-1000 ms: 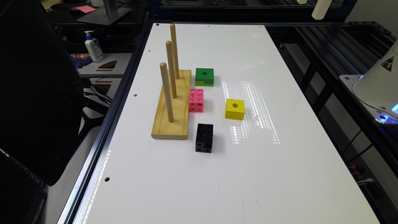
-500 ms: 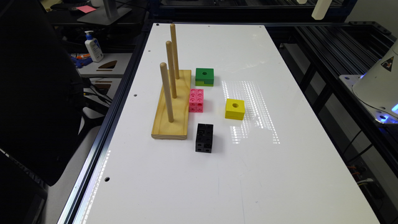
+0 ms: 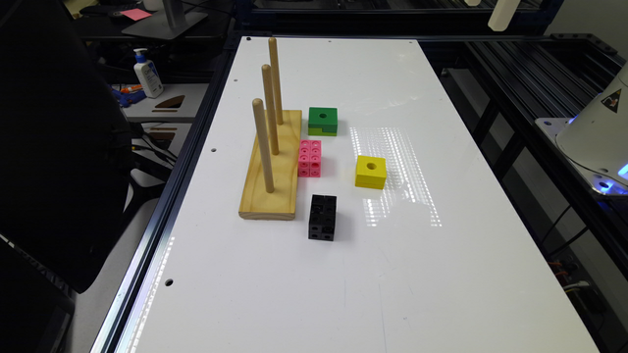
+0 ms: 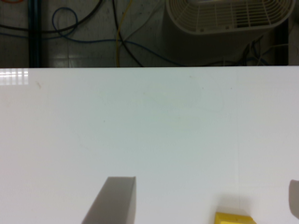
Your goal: Pick up pink block.
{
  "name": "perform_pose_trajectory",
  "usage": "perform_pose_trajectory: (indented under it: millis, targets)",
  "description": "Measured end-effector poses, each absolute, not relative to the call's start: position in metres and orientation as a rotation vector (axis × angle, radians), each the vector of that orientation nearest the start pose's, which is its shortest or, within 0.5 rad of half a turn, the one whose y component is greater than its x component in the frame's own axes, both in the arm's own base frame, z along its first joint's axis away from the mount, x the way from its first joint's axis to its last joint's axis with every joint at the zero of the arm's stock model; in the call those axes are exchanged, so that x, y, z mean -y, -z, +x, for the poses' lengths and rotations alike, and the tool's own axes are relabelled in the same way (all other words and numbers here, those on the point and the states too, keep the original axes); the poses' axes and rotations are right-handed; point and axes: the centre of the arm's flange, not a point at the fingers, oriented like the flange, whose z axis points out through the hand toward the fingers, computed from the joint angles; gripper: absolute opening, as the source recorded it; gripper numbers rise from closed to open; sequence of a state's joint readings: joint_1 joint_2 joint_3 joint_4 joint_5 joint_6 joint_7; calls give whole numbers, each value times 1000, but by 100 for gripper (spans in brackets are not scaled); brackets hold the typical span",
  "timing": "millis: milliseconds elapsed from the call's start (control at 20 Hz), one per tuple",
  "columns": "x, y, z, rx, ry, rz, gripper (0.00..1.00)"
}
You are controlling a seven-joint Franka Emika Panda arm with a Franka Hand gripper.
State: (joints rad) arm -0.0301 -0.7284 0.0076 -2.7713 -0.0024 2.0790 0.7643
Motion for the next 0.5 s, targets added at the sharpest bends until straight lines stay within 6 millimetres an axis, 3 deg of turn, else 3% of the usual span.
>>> perform_pose_trajectory:
  millis: [500]
  targets:
    - [6, -416, 328, -1196, 74, -2893, 100]
